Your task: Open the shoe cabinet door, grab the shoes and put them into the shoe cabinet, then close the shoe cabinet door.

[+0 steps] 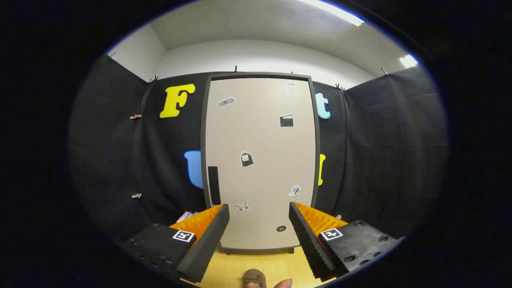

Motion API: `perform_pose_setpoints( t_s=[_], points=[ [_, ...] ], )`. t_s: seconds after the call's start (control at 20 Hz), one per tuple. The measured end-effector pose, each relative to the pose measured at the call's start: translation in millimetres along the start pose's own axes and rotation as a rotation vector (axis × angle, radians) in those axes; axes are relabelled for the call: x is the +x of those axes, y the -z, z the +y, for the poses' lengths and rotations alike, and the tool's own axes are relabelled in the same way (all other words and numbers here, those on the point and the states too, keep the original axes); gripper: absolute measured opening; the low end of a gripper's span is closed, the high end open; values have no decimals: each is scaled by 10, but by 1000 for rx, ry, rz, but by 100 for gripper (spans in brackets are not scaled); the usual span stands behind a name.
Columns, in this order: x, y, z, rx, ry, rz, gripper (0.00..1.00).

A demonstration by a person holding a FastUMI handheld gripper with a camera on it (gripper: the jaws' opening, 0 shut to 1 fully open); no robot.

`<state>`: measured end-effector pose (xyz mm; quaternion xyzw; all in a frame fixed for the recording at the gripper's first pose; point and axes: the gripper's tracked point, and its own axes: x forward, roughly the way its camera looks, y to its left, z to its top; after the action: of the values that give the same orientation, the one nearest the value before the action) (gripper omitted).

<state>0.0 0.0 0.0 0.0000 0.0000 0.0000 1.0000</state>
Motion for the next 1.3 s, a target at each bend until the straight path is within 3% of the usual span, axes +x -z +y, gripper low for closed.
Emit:
perform_pose_setpoints(
  t_s=[0.95, 1.3],
  points=[
    [33, 39, 51, -15, -2, 8, 98],
    [500, -8, 525, 34, -64, 2, 98]
  ],
)
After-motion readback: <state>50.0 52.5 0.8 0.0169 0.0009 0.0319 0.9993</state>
